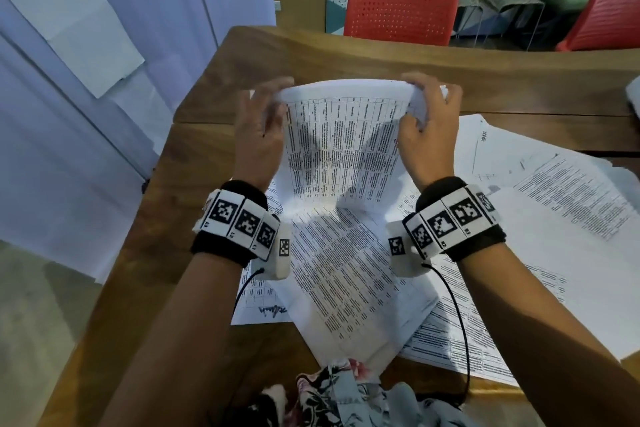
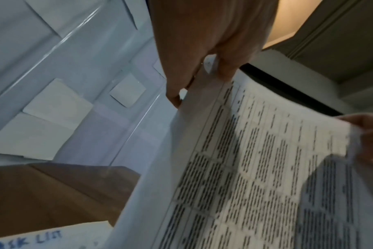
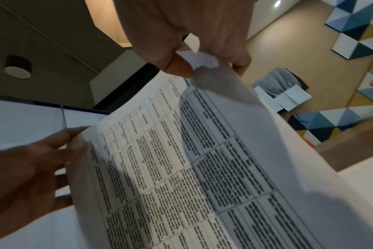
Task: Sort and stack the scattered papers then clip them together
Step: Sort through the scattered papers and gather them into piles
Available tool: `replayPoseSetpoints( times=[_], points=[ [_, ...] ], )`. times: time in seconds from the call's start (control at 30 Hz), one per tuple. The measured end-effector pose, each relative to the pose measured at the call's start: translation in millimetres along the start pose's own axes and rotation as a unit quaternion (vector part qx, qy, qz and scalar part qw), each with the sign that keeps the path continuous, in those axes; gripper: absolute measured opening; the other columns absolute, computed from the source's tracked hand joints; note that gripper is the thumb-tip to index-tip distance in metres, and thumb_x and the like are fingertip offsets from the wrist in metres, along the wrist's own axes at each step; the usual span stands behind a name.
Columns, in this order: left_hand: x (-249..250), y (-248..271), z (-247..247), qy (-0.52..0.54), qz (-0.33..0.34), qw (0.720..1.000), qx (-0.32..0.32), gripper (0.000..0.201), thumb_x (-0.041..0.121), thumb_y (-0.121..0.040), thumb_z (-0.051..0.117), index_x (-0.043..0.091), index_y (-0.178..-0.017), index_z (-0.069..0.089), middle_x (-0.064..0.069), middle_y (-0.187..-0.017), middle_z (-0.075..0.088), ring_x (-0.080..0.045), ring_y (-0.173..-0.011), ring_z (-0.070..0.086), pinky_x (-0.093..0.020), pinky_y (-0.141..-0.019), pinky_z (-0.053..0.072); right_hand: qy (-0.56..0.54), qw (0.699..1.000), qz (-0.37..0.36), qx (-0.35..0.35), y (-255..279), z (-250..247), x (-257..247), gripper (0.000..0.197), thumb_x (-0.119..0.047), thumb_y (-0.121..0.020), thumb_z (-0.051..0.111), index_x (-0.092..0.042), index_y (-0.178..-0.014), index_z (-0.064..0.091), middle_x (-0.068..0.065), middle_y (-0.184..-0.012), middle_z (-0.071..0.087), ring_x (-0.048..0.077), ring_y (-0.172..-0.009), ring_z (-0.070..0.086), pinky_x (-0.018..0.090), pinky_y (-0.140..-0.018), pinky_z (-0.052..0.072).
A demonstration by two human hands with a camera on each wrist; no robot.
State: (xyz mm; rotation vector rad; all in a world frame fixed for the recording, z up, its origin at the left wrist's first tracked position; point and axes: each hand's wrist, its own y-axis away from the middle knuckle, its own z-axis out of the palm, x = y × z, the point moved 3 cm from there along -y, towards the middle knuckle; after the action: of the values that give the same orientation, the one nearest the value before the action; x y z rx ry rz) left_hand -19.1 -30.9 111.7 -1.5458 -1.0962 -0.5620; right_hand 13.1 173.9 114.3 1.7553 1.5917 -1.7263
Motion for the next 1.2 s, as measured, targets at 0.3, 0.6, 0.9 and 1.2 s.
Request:
replayPoseSetpoints(
  times=[0.3, 0.6, 0.9, 1.2],
  points=[
    [-21, 9, 9, 0.117, -0.245, 0.962, -0.009, 0.031, 0.009, -0.099, 0.039, 0.003, -0.130, 0.042, -0.014, -0.125, 0.057, -0.016, -0.103, 0.054, -0.034, -0.099, 0.046, -0.113, 0.980, 0.163, -0.021, 14, 15, 29, 0.042, 0.014, -0.083, 0.035, 0.001, -0.123, 0.037, 0.005, -0.102, 0.052, 0.002, -0.074, 0.049, 0.001, -0.058, 0.041],
    [25, -10, -9, 0.132, -0.136, 0.980, 0.061, 0.035, 0.018, -0.099, 0.040, 0.001, -0.129, 0.043, -0.005, -0.113, 0.061, -0.013, -0.094, 0.061, -0.010, -0.070, 0.052, -0.197, 0.975, 0.092, 0.033, -6, 4, 4, 0.036, 0.016, -0.076, 0.028, -0.011, -0.098, 0.034, -0.009, -0.087, 0.047, -0.017, -0.066, 0.050, 0.010, -0.063, 0.043],
    [-19, 18, 3, 0.128, -0.220, 0.966, 0.048, 0.033, 0.001, -0.096, 0.042, -0.003, -0.129, 0.045, -0.008, -0.114, 0.058, -0.016, -0.103, 0.055, -0.020, -0.086, 0.050, -0.108, 0.977, 0.183, -0.033, 23, 23, 31, 0.030, 0.013, -0.085, 0.029, 0.011, -0.114, 0.037, -0.011, -0.082, 0.045, 0.000, -0.066, 0.049, 0.008, -0.057, 0.044],
    [-42, 28, -1, 0.160, -0.255, 0.954, 0.002, 0.032, 0.006, -0.096, 0.047, -0.001, -0.127, 0.047, -0.005, -0.111, 0.060, -0.022, -0.106, 0.057, -0.035, -0.093, 0.049, -0.070, 0.979, 0.188, -0.029, 34, 27, 43, 0.031, 0.013, -0.083, 0.031, 0.009, -0.113, 0.037, -0.004, -0.085, 0.050, 0.007, -0.077, 0.050, 0.006, -0.053, 0.040]
  ],
)
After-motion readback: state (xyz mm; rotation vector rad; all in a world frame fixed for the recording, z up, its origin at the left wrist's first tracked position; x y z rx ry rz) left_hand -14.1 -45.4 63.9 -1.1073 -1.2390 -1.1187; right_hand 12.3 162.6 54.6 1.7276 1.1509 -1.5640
